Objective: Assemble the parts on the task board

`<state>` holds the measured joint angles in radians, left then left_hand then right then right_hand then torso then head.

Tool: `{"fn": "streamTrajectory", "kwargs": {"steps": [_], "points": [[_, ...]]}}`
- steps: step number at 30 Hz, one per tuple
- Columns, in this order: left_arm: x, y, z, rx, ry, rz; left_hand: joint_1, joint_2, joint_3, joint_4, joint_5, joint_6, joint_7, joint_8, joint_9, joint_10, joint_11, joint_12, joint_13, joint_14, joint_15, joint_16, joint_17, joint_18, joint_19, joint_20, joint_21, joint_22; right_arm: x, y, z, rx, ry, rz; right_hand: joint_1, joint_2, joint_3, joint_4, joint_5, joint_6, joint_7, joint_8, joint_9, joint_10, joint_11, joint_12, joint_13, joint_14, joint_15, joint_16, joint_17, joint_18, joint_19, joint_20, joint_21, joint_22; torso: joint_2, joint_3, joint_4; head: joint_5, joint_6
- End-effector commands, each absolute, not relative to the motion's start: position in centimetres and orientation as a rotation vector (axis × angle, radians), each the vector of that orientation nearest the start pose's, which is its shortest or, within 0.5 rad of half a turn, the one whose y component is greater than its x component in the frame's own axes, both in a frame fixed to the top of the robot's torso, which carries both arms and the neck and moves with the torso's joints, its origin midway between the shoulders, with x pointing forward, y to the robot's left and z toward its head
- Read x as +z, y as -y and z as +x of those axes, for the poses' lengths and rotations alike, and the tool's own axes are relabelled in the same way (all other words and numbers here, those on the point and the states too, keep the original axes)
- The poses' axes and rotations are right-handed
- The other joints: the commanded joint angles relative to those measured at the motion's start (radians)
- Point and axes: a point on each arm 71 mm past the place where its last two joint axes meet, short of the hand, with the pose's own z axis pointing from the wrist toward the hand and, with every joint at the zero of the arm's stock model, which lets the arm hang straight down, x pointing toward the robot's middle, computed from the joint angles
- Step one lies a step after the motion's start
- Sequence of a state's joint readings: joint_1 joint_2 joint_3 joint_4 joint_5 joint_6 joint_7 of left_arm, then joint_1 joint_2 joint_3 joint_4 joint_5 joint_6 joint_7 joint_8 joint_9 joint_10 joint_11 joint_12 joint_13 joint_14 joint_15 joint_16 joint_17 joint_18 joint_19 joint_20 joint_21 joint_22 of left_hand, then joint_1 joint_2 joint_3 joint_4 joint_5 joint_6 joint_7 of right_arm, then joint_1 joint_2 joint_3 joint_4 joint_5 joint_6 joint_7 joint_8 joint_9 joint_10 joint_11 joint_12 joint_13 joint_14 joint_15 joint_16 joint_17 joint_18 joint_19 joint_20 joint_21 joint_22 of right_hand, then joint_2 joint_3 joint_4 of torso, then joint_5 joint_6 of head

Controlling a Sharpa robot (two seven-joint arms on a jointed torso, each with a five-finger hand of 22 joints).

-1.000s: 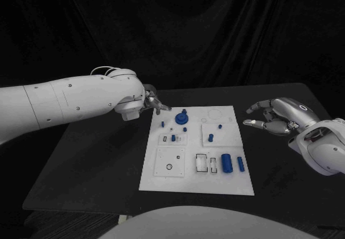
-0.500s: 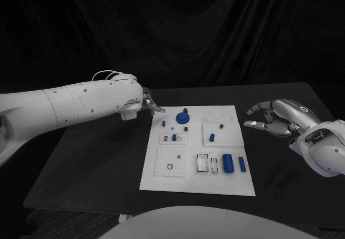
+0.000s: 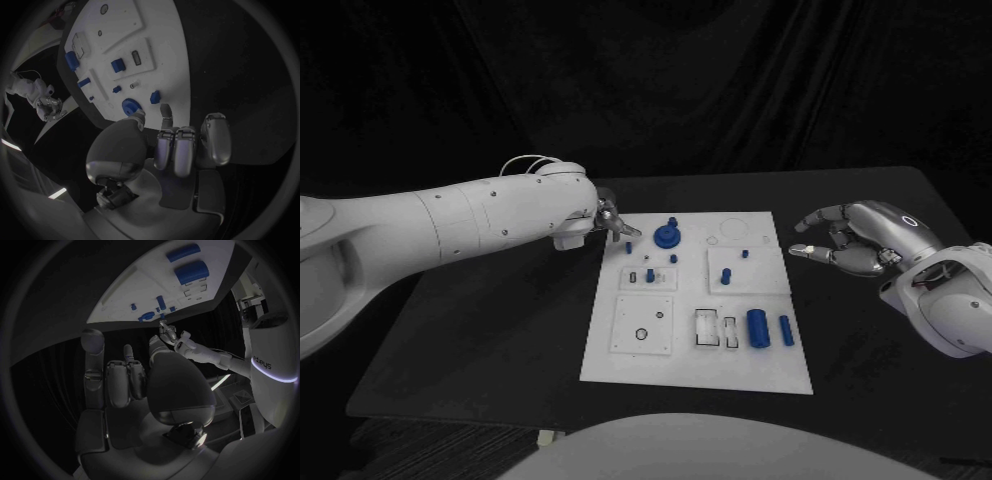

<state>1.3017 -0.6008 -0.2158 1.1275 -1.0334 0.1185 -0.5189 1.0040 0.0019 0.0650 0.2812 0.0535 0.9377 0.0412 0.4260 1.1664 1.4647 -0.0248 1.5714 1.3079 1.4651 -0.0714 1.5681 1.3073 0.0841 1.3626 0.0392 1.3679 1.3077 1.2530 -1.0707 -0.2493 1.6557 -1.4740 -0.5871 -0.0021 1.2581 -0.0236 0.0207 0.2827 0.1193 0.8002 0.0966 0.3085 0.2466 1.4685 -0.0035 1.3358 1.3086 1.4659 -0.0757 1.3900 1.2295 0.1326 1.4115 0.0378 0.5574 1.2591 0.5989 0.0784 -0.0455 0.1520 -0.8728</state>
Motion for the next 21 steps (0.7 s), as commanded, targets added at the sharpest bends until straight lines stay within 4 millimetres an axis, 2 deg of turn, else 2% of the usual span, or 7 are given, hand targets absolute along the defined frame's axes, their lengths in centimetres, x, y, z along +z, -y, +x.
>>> {"fn": "streamTrajectory", "kwargs": {"steps": [1, 5, 9, 17, 21], "points": [[-24.9, -21.7, 54.0, -0.221, -2.316, -0.211, 0.005, 0.007, -0.007, 0.000, -0.001, -0.005, 0.001, 0.006, 0.003, 0.106, 0.002, -0.001, 0.263, 0.106, 0.001, 0.003, 0.263, -0.005, -0.006, 0.003, -0.008, 0.008, -20.5, 27.2, 43.2, 0.608, -1.541, -0.161, 0.002, 0.000, -0.006, 0.001, 0.004, 0.001, -0.001, -0.004, -0.002, 0.007, 0.006, -0.004, 0.033, 0.047, 0.010, -0.006, -0.001, 0.018, -0.001, 0.004, -0.006, -0.001, 0.000, 0.0025, 0.0003, -0.004, 0.000], [-25.2, -21.6, 53.9, -0.222, -2.325, -0.206, 0.008, 0.010, -0.007, 0.000, -0.001, -0.006, 0.001, 0.006, 0.005, 0.106, 0.002, -0.001, 0.263, 0.106, 0.002, 0.003, 0.263, -0.005, -0.008, 0.004, -0.010, 0.007, -20.5, 27.2, 43.2, 0.606, -1.544, -0.160, 0.002, 0.000, -0.006, 0.000, 0.005, 0.002, -0.001, -0.004, -0.002, 0.007, 0.006, -0.005, 0.032, 0.046, 0.010, -0.007, -0.002, 0.018, -0.002, 0.004, -0.010, -0.002, 0.000, 0.0028, -0.0004, -0.002, 0.000], [-25.4, -21.4, 53.8, -0.214, -2.343, -0.199, 0.018, 0.017, -0.008, -0.003, 0.002, -0.008, 0.001, 0.007, 0.010, 0.106, 0.003, -0.001, 0.263, 0.106, 0.002, 0.003, 0.263, -0.004, -0.010, 0.005, -0.012, 0.007, -20.5, 27.2, 43.2, 0.605, -1.546, -0.160, 0.002, 0.000, -0.006, 0.000, 0.005, 0.002, -0.001, -0.004, -0.002, 0.007, 0.006, -0.005, 0.032, 0.046, 0.010, -0.007, -0.002, 0.018, -0.002, 0.004, -0.010, -0.002, -0.002, 0.0047, -0.0021, -0.001, 0.000], [-26.1, -21.3, 53.5, -0.196, -2.368, -0.197, 0.032, 0.025, -0.007, -0.008, 0.008, -0.011, 0.001, 0.007, 0.015, 0.106, 0.003, -0.001, 0.263, 0.106, 0.003, 0.003, 0.263, -0.004, -0.013, 0.005, -0.015, 0.006, -20.6, 27.2, 43.3, 0.604, -1.550, -0.161, 0.003, 0.001, -0.006, 0.000, 0.005, 0.002, -0.001, -0.004, -0.002, 0.008, 0.006, -0.005, 0.032, 0.046, 0.010, -0.007, -0.002, 0.018, -0.002, 0.004, -0.010, -0.002, -0.001, 0.0038, -0.0015, -0.002, 0.000], [-26.4, -21.4, 53.5, -0.184, -2.369, -0.206, 0.045, 0.028, -0.008, -0.015, 0.021, -0.014, 0.002, 0.007, 0.019, 0.106, 0.003, -0.001, 0.263, 0.106, 0.004, 0.003, 0.263, -0.004, -0.013, 0.006, -0.017, 0.007, -20.6, 27.2, 43.2, 0.604, -1.552, -0.161, 0.003, 0.001, -0.006, 0.000, 0.005, 0.002, -0.001, -0.004, -0.002, 0.008, 0.006, -0.005, 0.032, 0.046, 0.010, -0.007, -0.002, 0.018, -0.002, 0.004, -0.010, -0.002, -0.002, 0.0035, -0.0009, -0.003, 0.000]]}}
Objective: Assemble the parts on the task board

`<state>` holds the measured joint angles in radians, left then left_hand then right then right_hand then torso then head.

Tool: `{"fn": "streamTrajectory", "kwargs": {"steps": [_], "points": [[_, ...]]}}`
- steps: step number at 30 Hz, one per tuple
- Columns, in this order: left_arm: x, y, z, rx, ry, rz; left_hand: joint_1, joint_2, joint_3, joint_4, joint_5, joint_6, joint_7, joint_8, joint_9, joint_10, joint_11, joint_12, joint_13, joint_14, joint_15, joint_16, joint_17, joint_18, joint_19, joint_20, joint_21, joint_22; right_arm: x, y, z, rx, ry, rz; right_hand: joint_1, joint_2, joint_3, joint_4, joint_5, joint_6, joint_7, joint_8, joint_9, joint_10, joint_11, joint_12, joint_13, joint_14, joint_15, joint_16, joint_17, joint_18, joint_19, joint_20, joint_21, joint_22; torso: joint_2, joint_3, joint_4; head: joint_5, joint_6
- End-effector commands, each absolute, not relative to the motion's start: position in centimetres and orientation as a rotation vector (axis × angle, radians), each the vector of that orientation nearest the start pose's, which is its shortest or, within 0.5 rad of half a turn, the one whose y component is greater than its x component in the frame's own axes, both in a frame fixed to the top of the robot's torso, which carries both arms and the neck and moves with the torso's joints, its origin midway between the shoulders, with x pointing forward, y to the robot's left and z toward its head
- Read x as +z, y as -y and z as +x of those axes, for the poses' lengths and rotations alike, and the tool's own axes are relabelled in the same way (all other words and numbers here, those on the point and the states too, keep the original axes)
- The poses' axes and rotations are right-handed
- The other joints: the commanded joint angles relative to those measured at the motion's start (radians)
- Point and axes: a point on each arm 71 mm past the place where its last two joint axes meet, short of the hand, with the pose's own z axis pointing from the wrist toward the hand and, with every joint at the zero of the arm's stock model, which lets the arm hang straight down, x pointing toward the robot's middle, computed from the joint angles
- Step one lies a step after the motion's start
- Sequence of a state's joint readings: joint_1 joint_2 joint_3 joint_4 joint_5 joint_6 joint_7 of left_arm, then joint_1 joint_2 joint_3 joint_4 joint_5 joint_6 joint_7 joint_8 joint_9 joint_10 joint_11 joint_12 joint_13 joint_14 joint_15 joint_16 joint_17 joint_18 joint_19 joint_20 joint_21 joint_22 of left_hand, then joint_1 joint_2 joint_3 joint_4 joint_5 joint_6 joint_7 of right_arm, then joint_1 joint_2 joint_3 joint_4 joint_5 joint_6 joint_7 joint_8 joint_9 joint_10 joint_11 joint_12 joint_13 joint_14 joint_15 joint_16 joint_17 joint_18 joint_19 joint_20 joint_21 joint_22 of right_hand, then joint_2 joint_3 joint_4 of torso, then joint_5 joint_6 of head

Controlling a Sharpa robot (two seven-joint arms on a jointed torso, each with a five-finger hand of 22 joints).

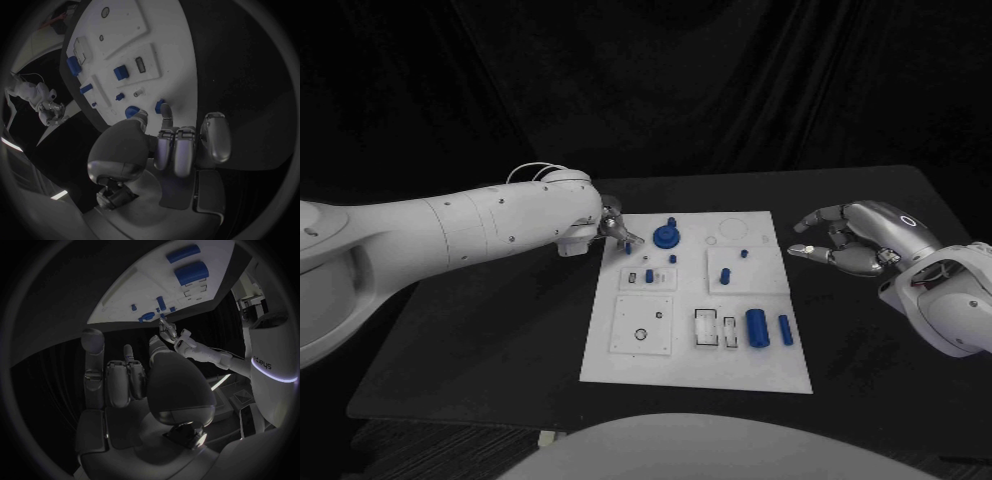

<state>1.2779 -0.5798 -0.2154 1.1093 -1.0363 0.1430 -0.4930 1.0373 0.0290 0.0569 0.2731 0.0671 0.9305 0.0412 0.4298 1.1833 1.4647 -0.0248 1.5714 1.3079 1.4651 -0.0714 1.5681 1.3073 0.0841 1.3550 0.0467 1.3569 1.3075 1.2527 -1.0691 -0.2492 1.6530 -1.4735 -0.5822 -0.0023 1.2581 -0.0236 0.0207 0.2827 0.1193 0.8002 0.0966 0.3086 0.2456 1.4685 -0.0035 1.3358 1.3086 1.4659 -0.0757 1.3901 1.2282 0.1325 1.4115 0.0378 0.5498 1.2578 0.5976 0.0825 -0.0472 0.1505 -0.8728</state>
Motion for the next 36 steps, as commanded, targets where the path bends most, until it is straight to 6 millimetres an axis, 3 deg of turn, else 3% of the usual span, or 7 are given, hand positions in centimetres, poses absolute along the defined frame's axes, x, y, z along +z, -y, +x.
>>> {"fn": "streamTrajectory", "kwargs": {"steps": [1, 14, 18, 19, 21, 25, 36], "points": [[-26.46, -21.38, 53.49, -0.183, -2.370, -0.207, 0.014, 0.001, 0.000, -0.008, 0.010, -0.007, 0.002, 0.003, 0.002, 0.106, 0.004, -0.001, 0.263, 0.106, 0.004, 0.003, 0.263, -0.004, -0.005, -0.001, -0.005, 0.008, -20.60, 27.18, 43.25, 0.604, -1.553, -0.161, 0.003, 0.001, -0.006, 0.000, 0.005, 0.002, -0.001, -0.004, -0.001, 0.008, 0.006, -0.005, 0.032, 0.046, 0.010, -0.007, -0.001, 0.018, -0.002, 0.004, -0.002, -0.001, -0.001, -0.0008, 0.0008, -0.002, 0.000], [-26.83, -21.16, 53.41, -0.195, -2.365, -0.209, 0.049, 0.017, 0.002, -0.027, 0.074, -0.011, 0.001, 0.000, 0.012, 0.106, 0.004, -0.001, 0.263, 0.106, 0.004, 0.003, 0.263, -0.003, -0.009, -0.001, -0.012, 0.008, -20.63, 27.14, 43.26, 0.601, -1.556, -0.159, 0.005, 0.002, -0.005, -0.001, 0.007, 0.004, -0.001, -0.004, -0.002, 0.007, 0.007, -0.006, 0.031, 0.046, 0.010, -0.008, -0.003, 0.019, -0.002, 0.004, -0.004, -0.001, 0.000, -0.0009, 0.0005, -0.004, 0.000], [-26.71, -21.11, 53.49, -0.227, -2.338, -0.213, 0.103, 0.026, 0.026, -0.058, 0.214, -0.011, -0.005, -0.007, 0.016, 0.106, -0.002, -0.001, 0.263, 0.106, 0.000, 0.003, 0.263, -0.002, -0.009, -0.005, -0.015, 0.013, -20.63, 27.20, 43.24, 0.597, -1.559, -0.155, 0.008, 0.005, -0.004, -0.002, 0.010, 0.005, -0.001, -0.003, -0.002, 0.007, 0.007, -0.006, 0.031, 0.046, 0.010, -0.008, -0.002, 0.019, -0.001, 0.004, -0.004, -0.001, 0.000, -0.0008, 0.0004, -0.006, 0.000], [-26.69, -21.10, 53.51, -0.233, -2.334, -0.214, 0.104, 0.026, 0.027, -0.058, 0.218, -0.012, -0.005, -0.007, 0.016, 0.106, -0.002, -0.001, 0.263, 0.106, 0.000, 0.003, 0.263, -0.002, -0.009, -0.005, -0.016, 0.013, -20.64, 27.21, 43.24, 0.597, -1.559, -0.155, 0.008, 0.005, -0.004, -0.002, 0.010, 0.005, -0.001, -0.003, -0.002, 0.007, 0.007, -0.006, 0.031, 0.046, 0.010, -0.008, -0.002, 0.019, -0.001, 0.004, -0.004, -0.001, 0.000, -0.0008, 0.0004, -0.006, 0.000], [-26.63, -21.07, 53.53, -0.248, -2.324, -0.213, 0.135, 0.025, 0.054, -0.074, 0.318, -0.014, -0.009, -0.014, 0.016, 0.106, -0.005, -0.001, 0.263, 0.106, -0.003, 0.003, 0.263, -0.002, -0.010, -0.008, -0.019, 0.014, -20.64, 27.25, 43.24, 0.595, -1.561, -0.153, 0.008, 0.005, -0.004, -0.002, 0.010, 0.005, -0.001, -0.003, -0.002, 0.007, 0.007, -0.006, 0.031, 0.046, 0.010, -0.008, -0.002, 0.019, -0.001, 0.004, -0.004, -0.001, 0.000, -0.0008, 0.0006, -0.006, 0.000], [-26.57, -21.06, 53.54, -0.270, -2.314, -0.208, 0.173, 0.016, 0.107, -0.093, 0.416, -0.015, -0.012, -0.023, 0.014, 0.106, -0.009, -0.001, 0.263, 0.106, -0.006, 0.003, 0.263, -0.001, -0.012, -0.010, -0.023, 0.016, -20.67, 27.29, 43.25, 0.591, -1.564, -0.151, 0.011, 0.008, -0.002, -0.003, 0.012, 0.006, -0.001, -0.003, -0.002, 0.007, 0.007, -0.007, 0.030, 0.046, 0.010, -0.008, -0.003, 0.019, -0.002, 0.004, -0.007, -0.001, 0.000, -0.0009, 0.0006, -0.005, 0.000], [-26.52, -21.67, 53.19, -0.284, -2.311, -0.211, 0.157, -0.089, 0.415, -0.149, 0.429, 0.014, -0.008, -0.047, 0.014, 0.106, -0.008, -0.001, 0.263, 0.106, -0.006, 0.003, 0.263, 0.000, -0.014, -0.011, -0.037, 0.025, -20.70, 27.38, 43.25, 0.586, -1.570, -0.147, 0.015, 0.011, -0.001, -0.005, 0.015, 0.007, -0.001, -0.003, -0.003, 0.007, 0.007, -0.008, 0.029, 0.046, 0.010, -0.009, -0.004, 0.019, -0.002, 0.004, -0.009, -0.002, 0.000, -0.0009, 0.0009, -0.008, 0.000]]}}
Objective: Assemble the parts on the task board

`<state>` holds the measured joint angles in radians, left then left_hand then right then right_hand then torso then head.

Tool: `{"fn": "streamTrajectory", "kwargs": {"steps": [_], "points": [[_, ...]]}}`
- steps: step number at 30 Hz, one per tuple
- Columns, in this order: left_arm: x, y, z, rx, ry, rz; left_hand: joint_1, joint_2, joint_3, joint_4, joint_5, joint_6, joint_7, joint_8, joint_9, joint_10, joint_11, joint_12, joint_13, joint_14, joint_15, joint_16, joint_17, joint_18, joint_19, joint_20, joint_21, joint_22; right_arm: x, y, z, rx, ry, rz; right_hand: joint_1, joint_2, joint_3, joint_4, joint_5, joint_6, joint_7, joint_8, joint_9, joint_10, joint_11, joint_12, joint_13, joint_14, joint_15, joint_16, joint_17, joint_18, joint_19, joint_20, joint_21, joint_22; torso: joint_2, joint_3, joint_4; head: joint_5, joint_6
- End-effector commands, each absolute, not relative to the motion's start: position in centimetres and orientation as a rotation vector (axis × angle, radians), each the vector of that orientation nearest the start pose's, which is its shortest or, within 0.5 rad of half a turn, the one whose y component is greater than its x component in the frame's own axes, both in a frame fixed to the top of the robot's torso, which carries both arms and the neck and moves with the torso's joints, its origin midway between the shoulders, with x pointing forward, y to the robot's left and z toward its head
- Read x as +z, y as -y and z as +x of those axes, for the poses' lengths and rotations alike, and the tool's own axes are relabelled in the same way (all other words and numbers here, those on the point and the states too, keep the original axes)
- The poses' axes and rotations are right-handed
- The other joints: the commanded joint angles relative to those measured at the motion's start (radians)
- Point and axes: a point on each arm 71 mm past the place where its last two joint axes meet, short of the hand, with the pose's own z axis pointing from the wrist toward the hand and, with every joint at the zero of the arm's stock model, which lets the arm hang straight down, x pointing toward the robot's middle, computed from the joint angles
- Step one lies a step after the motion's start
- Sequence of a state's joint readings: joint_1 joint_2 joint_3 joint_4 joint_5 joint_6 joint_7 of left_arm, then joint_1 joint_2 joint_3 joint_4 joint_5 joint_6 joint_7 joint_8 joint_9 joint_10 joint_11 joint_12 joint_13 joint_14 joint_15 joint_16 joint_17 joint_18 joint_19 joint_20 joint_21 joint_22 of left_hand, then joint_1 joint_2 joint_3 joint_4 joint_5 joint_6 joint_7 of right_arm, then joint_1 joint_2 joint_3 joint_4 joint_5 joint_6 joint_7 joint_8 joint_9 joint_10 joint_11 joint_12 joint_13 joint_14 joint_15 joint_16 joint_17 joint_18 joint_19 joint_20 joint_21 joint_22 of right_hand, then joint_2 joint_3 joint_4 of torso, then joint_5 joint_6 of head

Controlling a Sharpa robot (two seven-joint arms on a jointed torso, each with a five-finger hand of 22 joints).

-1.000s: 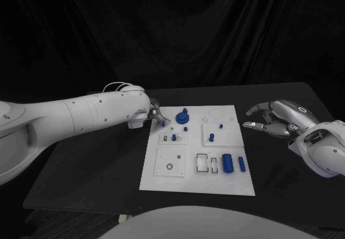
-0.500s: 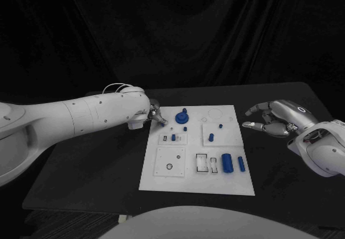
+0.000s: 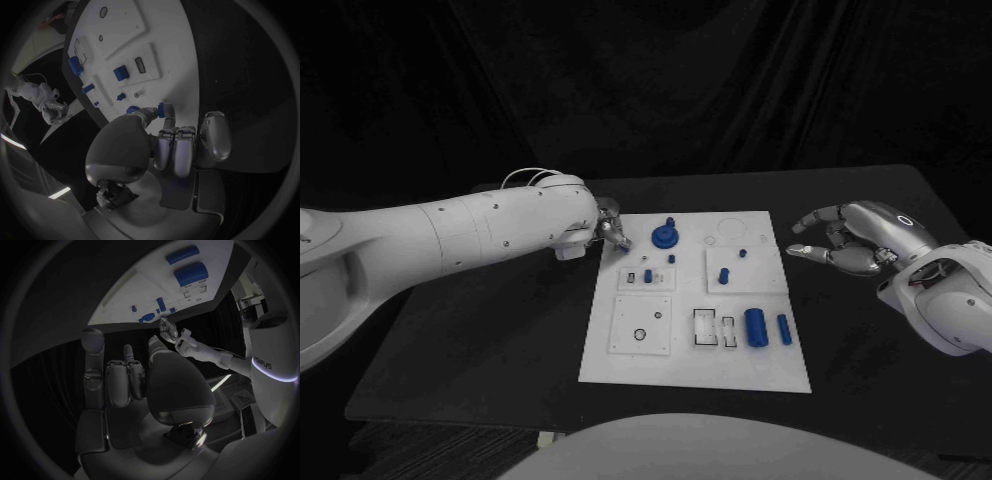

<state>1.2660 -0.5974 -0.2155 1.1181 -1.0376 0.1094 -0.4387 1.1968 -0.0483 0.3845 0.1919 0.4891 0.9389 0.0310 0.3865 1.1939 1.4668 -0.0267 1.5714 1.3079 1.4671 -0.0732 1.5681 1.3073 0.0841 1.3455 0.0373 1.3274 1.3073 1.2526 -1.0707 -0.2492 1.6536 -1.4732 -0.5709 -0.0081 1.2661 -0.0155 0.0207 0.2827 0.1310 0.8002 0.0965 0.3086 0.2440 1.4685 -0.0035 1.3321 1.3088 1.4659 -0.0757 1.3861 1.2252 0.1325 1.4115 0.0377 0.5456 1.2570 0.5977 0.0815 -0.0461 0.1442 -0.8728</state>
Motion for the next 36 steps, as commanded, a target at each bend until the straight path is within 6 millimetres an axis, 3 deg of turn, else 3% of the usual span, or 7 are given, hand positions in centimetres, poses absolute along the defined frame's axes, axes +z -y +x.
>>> {"fn": "streamTrajectory", "kwargs": {"steps": [1, 6, 14, 23, 30, 36], "points": [[-26.5, -21.7, 53.1, -0.286, -2.308, -0.213, -0.005, -0.014, 0.096, -0.071, 0.008, 0.007, 0.002, -0.004, 0.004, 0.104, -0.006, -0.001, 0.263, 0.104, -0.005, 0.003, 0.263, 0.000, -0.004, -0.001, -0.007, 0.026, -20.7, 27.4, 43.2, 0.585, -1.571, -0.147, 0.007, 0.003, -0.001, -0.005, 0.003, 0.007, -0.001, -0.003, -0.001, 0.007, 0.007, -0.004, 0.029, 0.046, 0.010, -0.005, -0.001, 0.019, -0.002, 0.004, -0.005, -0.001, 0.000, 0.0000, -0.0001, -0.001, 0.000], [-26.4, -22.1, 52.5, -0.285, -2.300, -0.239, -0.016, -0.025, 0.126, -0.084, 0.012, 0.014, 0.001, -0.002, 0.007, 0.104, -0.006, -0.001, 0.263, 0.104, -0.005, 0.003, 0.263, 0.000, -0.003, -0.002, -0.008, 0.028, -20.7, 27.5, 43.2, 0.581, -1.573, -0.145, 0.008, 0.004, 0.000, -0.006, 0.005, 0.008, -0.001, -0.003, -0.001, 0.007, 0.007, -0.004, 0.029, 0.046, 0.010, -0.005, -0.001, 0.019, -0.002, 0.004, -0.006, -0.001, 0.000, -0.0001, 0.0007, 0.000, 0.000], [-26.3, -22.9, 49.9, -0.293, -2.369, -0.415, -0.031, -0.034, 0.155, -0.096, 0.014, 0.018, 0.002, -0.005, 0.009, 0.099, -0.006, -0.005, 0.259, 0.096, -0.005, -0.003, 0.250, 0.000, -0.004, -0.002, -0.012, 0.028, -20.7, 27.8, 43.2, 0.571, -1.579, -0.137, 0.009, 0.004, 0.000, -0.006, 0.005, 0.008, -0.001, -0.003, -0.001, 0.007, 0.007, -0.006, 0.028, 0.046, 0.010, -0.005, -0.002, 0.019, -0.002, 0.004, -0.007, -0.001, 0.000, -0.0003, 0.0001, 0.001, 0.000], [-26.0, -22.3, 48.0, -0.309, -2.413, -0.423, -0.046, -0.035, 0.163, -0.097, -0.009, 0.021, 0.002, -0.007, 0.010, 0.099, -0.006, -0.005, 0.258, 0.095, -0.005, -0.004, 0.248, 0.000, -0.003, -0.002, -0.013, 0.030, -20.8, 27.8, 43.2, 0.569, -1.582, -0.136, 0.009, 0.004, 0.000, -0.006, 0.005, 0.008, -0.001, -0.003, -0.001, 0.007, 0.007, -0.006, 0.028, 0.046, 0.010, -0.005, -0.002, 0.019, -0.002, 0.004, -0.007, -0.001, -0.002, 0.0007, -0.0005, 0.004, 0.000], [-26.0, -21.8, 47.5, -0.317, -2.434, -0.408, -0.050, -0.033, 0.166, -0.099, -0.019, 0.019, 0.002, -0.010, 0.009, 0.099, -0.006, -0.005, 0.258, 0.094, -0.005, -0.004, 0.247, 0.000, -0.003, -0.002, -0.013, 0.031, -20.9, 27.8, 43.2, 0.568, -1.583, -0.135, 0.009, 0.004, 0.000, -0.006, 0.005, 0.008, -0.001, -0.003, -0.001, 0.007, 0.007, -0.006, 0.028, 0.046, 0.010, -0.005, -0.002, 0.019, -0.002, 0.004, -0.007, -0.001, -0.001, 0.0009, 0.0026, 0.004, 0.000], [-26.2, -21.4, 47.4, -0.332, -2.434, -0.401, -0.051, -0.031, 0.168, -0.100, -0.024, 0.017, 0.002, -0.011, 0.009, 0.097, -0.006, -0.007, 0.256, 0.094, -0.005, -0.005, 0.247, 0.000, -0.003, -0.002, -0.014, 0.031, -20.9, 27.9, 43.1, 0.568, -1.584, -0.135, 0.011, 0.005, 0.001, -0.006, 0.006, 0.009, 0.000, -0.003, -0.002, 0.006, 0.007, -0.007, 0.027, 0.045, 0.010, -0.006, -0.004, 0.019, -0.002, 0.004, -0.007, -0.001, 0.000, -0.0007, 0.0005, 0.007, 0.000]]}}
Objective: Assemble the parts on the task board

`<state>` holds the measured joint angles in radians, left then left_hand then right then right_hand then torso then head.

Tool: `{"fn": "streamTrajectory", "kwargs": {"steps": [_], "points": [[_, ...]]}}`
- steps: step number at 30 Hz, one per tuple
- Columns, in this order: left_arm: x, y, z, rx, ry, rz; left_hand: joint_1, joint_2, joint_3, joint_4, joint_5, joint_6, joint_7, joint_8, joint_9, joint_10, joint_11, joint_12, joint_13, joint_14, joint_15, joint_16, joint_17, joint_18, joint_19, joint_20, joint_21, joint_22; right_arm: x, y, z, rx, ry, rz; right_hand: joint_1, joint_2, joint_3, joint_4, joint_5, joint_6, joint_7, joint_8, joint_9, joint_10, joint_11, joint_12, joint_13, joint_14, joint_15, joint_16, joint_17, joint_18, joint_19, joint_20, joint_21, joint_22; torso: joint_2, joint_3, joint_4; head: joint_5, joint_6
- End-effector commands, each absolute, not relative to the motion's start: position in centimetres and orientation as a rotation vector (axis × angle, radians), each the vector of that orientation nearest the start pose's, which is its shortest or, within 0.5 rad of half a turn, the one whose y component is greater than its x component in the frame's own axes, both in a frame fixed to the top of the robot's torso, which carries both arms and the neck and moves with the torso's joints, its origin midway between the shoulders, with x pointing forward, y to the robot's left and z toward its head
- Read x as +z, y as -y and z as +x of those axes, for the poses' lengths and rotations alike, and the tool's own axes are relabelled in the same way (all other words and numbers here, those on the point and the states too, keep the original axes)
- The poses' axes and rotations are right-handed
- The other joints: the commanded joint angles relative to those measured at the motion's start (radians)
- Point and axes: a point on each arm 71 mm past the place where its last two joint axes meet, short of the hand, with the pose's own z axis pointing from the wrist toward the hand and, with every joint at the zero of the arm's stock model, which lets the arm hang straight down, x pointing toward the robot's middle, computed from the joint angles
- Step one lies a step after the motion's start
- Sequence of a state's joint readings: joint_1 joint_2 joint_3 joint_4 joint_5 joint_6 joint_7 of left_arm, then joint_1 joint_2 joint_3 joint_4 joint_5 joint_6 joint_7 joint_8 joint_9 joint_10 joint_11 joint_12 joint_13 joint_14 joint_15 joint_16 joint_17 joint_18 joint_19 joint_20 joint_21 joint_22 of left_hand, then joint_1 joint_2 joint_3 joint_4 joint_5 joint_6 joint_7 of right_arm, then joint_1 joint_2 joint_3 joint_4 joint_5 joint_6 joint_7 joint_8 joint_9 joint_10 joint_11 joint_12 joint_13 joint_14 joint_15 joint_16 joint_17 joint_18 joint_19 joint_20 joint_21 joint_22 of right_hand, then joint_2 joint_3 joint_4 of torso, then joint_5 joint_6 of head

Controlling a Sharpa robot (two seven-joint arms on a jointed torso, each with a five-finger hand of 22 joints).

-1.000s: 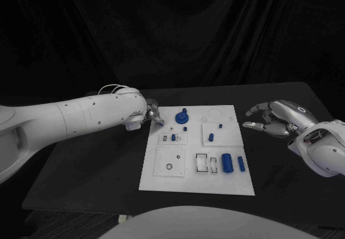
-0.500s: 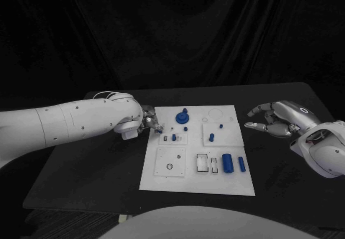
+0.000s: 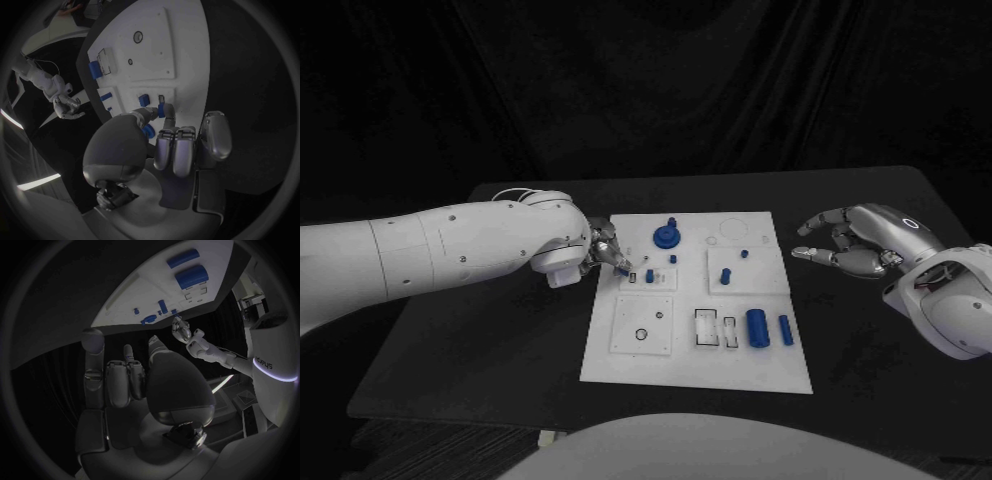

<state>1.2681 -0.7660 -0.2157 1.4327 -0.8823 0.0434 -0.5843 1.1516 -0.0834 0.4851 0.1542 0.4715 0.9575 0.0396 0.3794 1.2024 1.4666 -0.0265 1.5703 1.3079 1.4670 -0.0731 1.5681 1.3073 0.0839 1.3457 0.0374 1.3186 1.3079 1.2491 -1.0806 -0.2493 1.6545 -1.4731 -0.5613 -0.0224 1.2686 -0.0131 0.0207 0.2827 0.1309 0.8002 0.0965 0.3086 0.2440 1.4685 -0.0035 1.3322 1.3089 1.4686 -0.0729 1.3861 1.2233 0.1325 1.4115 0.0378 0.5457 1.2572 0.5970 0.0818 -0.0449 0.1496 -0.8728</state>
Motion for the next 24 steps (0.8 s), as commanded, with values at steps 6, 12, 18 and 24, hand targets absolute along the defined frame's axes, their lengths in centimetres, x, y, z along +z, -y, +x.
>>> {"fn": "streamTrajectory", "kwargs": {"steps": [6, 12, 18, 24], "points": [[-26.34, -21.09, 47.44, -0.342, -2.435, -0.395, -0.006, 0.006, 0.070, -0.064, -0.010, -0.004, -0.006, -0.006, 0.001, 0.097, -0.005, -0.006, 0.257, 0.095, -0.004, -0.004, 0.248, 0.000, -0.003, -0.002, -0.005, 0.031, -20.97, 27.86, 43.09, 0.570, -1.585, -0.136, 0.008, 0.003, 0.001, -0.006, 0.006, 0.009, 0.000, -0.003, -0.002, 0.006, 0.007, -0.007, 0.026, 0.043, 0.007, -0.006, -0.002, 0.019, -0.002, 0.004, -0.007, -0.001, 0.001, -0.0007, -0.0026, 0.002, 0.000], [-26.40, -20.96, 47.61, -0.330, -2.414, -0.347, -0.008, 0.008, 0.071, -0.065, -0.016, -0.008, -0.004, -0.009, 0.001, 0.098, -0.004, -0.005, 0.257, 0.096, -0.004, -0.003, 0.250, -0.001, -0.001, -0.001, -0.004, 0.033, -21.00, 27.85, 43.09, 0.570, -1.585, -0.136, 0.008, 0.003, 0.001, -0.006, 0.006, 0.009, 0.000, -0.003, -0.002, 0.006, 0.007, -0.007, 0.026, 0.043, 0.007, -0.006, -0.002, 0.019, -0.002, 0.004, -0.007, -0.001, 0.001, -0.0008, -0.0012, 0.002, 0.000], [-26.56, -20.79, 47.63, -0.323, -2.398, -0.314, -0.014, 0.009, 0.069, -0.063, -0.025, -0.009, -0.003, -0.010, 0.001, 0.096, -0.003, -0.007, 0.255, 0.095, -0.003, -0.004, 0.248, 0.000, -0.002, -0.001, -0.005, 0.032, -21.12, 27.85, 43.03, 0.571, -1.588, -0.136, 0.008, 0.003, 0.001, -0.006, 0.006, 0.009, 0.000, -0.003, -0.002, 0.006, 0.007, -0.007, 0.026, 0.043, 0.007, -0.006, -0.002, 0.019, -0.002, 0.004, -0.007, -0.001, 0.001, -0.0010, -0.0031, 0.003, 0.000], [-26.78, -20.68, 47.55, -0.318, -2.402, -0.302, -0.015, 0.010, 0.069, -0.063, -0.026, -0.008, -0.003, -0.010, 0.001, 0.097, -0.003, -0.006, 0.256, 0.096, -0.003, -0.003, 0.249, -0.001, -0.001, -0.001, -0.004, 0.034, -21.18, 27.84, 42.99, 0.572, -1.590, -0.136, 0.008, 0.003, 0.001, -0.006, 0.006, 0.009, 0.000, -0.003, -0.002, 0.006, 0.007, -0.007, 0.026, 0.043, 0.007, -0.006, -0.002, 0.019, -0.002, 0.004, -0.007, -0.001, 0.001, -0.0001, -0.0029, 0.004, 0.000]]}}
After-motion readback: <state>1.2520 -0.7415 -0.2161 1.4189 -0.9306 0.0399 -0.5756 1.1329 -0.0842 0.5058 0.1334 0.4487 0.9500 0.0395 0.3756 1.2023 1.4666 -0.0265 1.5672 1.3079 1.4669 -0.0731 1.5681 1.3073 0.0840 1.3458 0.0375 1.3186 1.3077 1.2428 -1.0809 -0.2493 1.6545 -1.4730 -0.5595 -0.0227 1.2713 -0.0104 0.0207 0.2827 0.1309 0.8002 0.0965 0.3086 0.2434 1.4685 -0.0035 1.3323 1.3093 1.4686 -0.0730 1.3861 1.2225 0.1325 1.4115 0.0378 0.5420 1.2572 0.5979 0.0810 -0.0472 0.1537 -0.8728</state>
